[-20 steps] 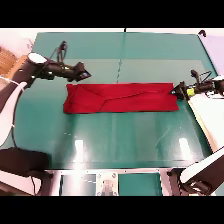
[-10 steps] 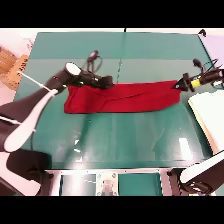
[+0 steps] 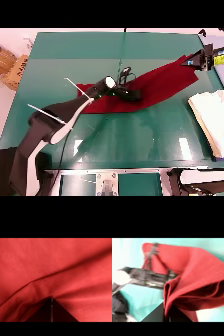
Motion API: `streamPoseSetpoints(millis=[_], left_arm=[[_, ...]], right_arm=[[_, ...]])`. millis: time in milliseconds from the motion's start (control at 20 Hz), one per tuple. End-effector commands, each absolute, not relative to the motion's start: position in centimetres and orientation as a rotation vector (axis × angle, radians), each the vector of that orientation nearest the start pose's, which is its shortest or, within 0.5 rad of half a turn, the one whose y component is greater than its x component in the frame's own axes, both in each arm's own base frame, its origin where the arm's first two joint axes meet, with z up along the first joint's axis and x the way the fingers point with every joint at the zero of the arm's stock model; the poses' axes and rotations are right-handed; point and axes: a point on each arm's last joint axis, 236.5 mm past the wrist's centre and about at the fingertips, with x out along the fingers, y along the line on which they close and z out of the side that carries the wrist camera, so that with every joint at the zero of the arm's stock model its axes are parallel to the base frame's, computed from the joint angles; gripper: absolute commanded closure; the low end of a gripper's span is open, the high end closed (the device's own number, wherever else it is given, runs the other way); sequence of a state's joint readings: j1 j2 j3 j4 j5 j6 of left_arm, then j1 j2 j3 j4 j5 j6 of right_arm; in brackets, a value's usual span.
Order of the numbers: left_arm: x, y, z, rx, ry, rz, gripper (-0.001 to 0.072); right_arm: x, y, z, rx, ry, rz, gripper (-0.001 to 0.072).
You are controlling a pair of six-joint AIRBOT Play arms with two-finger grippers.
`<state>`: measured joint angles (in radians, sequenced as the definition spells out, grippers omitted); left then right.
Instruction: Fold the shirts.
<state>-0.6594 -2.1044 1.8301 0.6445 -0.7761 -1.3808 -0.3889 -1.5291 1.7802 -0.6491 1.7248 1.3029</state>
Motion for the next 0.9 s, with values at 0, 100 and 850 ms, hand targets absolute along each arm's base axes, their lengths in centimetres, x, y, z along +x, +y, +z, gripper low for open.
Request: streamPoseSetpoints(millis=[0, 100, 850], left_arm=[[41.1, -50.1, -6.9, -0.465, 1.232, -0.901, 0.0685], [41.4, -48.4, -5.3, -0.441, 1.261, -0.937, 0.0685], [48.1, -11.2, 5.4, -0.130, 1.384, -0.390, 0.0684]], right_arm=[[40.8, 4.3, 20.2, 0.552, 1.059, 0.708, 0.0698], [40.7, 4.5, 20.2, 0.550, 1.061, 0.712, 0.0698], [43.0, 33.4, 14.3, 0.646, 1.040, 0.836, 0.0697]])
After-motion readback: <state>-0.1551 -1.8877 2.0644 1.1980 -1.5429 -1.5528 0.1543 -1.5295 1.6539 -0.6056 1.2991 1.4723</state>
